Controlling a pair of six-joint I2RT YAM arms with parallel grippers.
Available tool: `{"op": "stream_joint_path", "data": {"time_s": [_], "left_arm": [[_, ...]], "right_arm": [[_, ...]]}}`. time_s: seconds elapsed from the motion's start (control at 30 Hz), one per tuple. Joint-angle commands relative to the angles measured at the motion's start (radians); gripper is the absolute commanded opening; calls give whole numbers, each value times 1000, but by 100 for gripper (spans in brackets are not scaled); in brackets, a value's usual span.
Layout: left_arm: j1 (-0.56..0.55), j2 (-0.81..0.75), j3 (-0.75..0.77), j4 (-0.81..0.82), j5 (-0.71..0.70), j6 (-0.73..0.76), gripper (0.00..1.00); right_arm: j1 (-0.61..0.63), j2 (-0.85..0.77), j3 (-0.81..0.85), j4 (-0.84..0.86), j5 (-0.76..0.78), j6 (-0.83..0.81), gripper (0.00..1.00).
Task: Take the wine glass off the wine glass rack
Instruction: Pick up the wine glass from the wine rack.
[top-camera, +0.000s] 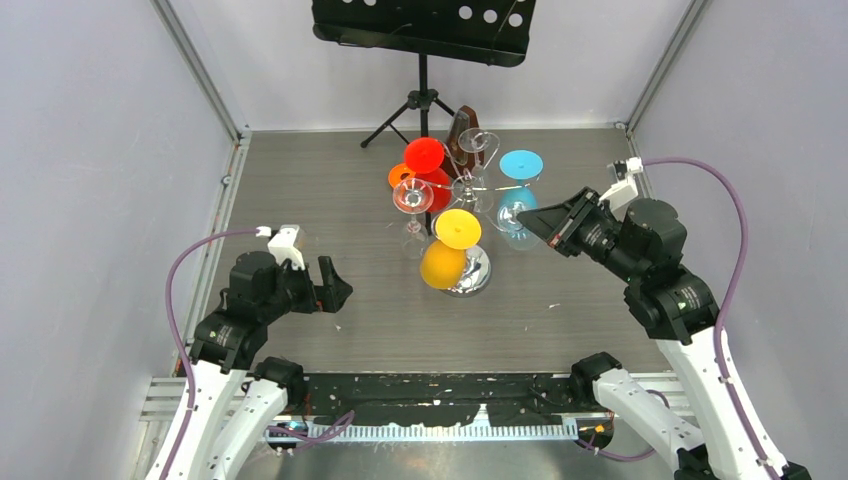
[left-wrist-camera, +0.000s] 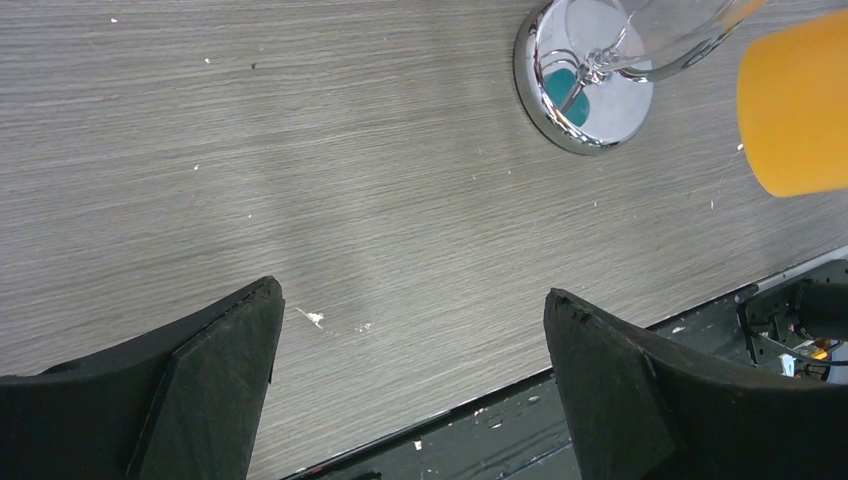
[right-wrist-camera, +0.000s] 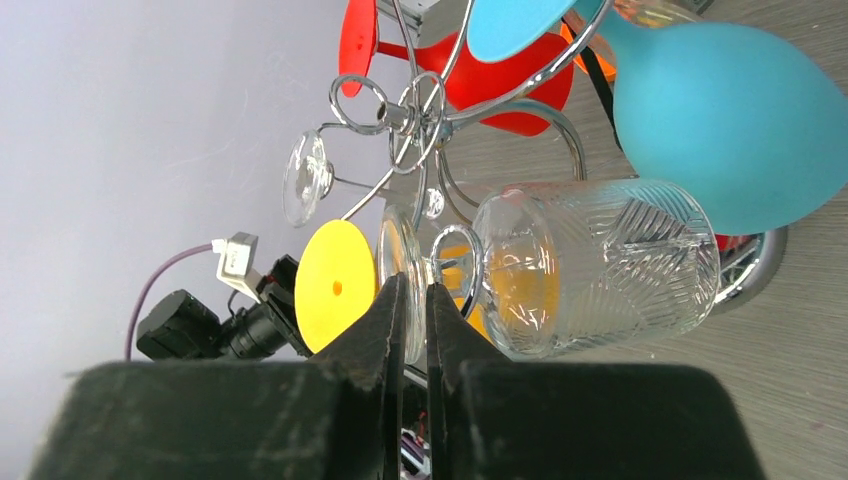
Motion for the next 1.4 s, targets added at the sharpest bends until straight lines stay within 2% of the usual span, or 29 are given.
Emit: {"op": "stream_joint_path", "data": {"time_s": [0.0, 1.1, 1.37], "left_arm": [[-6, 4, 12, 12, -13, 4, 99], [-6, 5, 13, 8, -23, 3, 99], [-6, 6, 12, 10, -21, 3, 99]], "right_arm": [[-4, -16, -12, 197, -26, 85, 6], [-29, -123, -110, 179, -30, 248, 6], [-28, -129, -168, 234, -53, 286, 6]]}}
